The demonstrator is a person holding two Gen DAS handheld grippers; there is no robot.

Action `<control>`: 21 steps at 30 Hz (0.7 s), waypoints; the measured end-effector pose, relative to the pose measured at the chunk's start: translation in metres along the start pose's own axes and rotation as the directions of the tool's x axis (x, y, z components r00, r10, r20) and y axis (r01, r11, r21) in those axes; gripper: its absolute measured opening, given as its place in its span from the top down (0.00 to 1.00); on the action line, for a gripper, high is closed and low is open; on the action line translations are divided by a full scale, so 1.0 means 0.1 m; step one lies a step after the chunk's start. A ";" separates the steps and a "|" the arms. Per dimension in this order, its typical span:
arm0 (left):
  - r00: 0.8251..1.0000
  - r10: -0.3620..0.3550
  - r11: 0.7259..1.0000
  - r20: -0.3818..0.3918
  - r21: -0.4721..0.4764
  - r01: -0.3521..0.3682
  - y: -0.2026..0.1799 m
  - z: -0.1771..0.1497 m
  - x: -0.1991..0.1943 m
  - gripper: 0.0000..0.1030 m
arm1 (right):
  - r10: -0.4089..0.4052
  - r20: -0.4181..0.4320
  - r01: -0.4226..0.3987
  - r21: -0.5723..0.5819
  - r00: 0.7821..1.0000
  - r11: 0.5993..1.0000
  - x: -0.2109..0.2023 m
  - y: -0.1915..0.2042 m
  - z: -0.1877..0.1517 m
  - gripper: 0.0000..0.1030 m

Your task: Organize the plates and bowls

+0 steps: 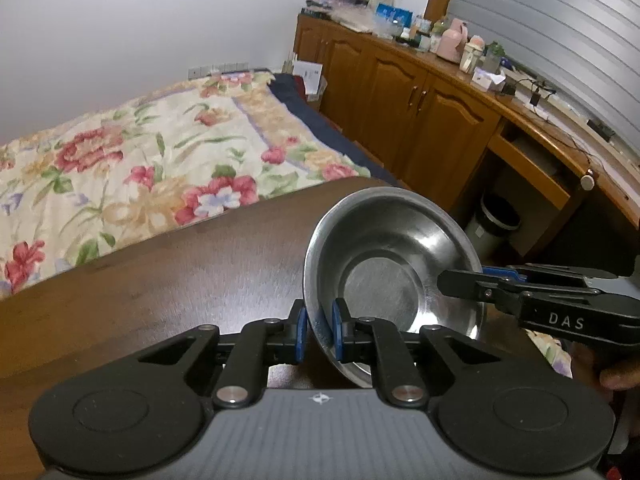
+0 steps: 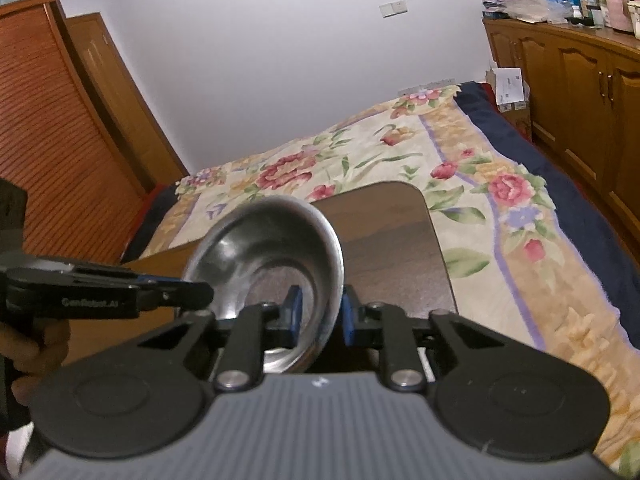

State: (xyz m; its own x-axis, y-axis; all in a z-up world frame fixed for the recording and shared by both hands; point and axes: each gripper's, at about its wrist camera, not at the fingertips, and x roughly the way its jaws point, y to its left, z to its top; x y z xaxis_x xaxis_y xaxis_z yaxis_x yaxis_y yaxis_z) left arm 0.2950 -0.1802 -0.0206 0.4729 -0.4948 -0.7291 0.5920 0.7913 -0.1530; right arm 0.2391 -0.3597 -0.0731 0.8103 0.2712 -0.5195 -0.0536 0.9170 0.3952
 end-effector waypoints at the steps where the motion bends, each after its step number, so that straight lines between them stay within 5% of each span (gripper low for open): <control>1: 1.000 0.004 1.000 0.009 0.004 -0.004 -0.01 0.01 -0.03 0.86 | 0.000 0.006 0.000 0.001 1.000 1.000 -0.02 0.00 0.01 0.80; 21: 0.985 -0.001 1.000 0.170 0.028 -0.003 -0.12 0.01 -0.84 0.87 | -0.001 0.111 0.008 -0.062 0.994 0.998 -0.55 0.39 0.18 0.88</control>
State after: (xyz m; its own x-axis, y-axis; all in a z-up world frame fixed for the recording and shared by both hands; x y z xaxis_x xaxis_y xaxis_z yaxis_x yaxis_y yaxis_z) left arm 0.2488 -0.1487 0.0430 0.5760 -0.5497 -0.6049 0.6087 0.7825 -0.1315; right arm 0.2027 -0.3445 -0.0154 0.8703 0.2358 -0.4324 -0.0829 0.9355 0.3433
